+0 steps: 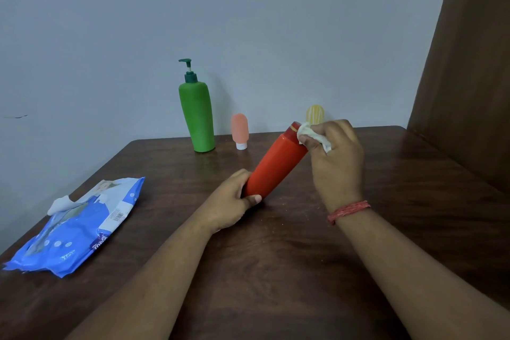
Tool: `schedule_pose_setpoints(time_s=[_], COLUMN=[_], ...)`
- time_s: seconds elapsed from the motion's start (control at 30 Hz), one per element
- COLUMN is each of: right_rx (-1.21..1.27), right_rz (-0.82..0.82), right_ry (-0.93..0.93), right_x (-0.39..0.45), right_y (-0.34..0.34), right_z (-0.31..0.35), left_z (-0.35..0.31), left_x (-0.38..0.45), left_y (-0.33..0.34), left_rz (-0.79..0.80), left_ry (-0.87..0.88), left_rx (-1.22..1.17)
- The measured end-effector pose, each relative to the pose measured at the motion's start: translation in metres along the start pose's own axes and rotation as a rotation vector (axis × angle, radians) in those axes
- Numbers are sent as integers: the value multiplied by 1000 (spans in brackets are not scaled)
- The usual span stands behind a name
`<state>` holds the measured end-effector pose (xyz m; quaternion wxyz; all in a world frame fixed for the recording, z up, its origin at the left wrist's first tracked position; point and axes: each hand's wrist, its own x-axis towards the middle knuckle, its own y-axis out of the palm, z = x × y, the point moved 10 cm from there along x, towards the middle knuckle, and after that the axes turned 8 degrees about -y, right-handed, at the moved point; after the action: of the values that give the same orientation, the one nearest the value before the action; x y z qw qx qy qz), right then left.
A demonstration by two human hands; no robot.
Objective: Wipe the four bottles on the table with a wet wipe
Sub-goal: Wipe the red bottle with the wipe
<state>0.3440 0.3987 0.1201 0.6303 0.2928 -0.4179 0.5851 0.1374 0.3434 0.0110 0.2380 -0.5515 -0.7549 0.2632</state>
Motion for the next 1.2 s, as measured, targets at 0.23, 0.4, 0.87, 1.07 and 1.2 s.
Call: schedule_pose_setpoints(time_s=[0.23, 0.4, 0.87, 1.07, 1.2], right_rx=[387, 433, 402, 379, 346], right_rz=[138, 370, 449, 464, 475], right_ry=[457, 504, 468, 466, 481], right_x=[-35, -55, -64, -66, -68], right_y=[40, 72, 82, 84, 87], right_z=[-42, -42, -46, -51, -58], left_z=[12, 11, 7, 3, 3], left_x=[0, -1, 6, 4, 4], left_y=[2, 0, 2, 1, 1], left_rz=[38, 35, -99, -118, -120], left_ry=[-90, -62, -98, -125, -126], left_rx=[-178, -334, 66, 200, 196])
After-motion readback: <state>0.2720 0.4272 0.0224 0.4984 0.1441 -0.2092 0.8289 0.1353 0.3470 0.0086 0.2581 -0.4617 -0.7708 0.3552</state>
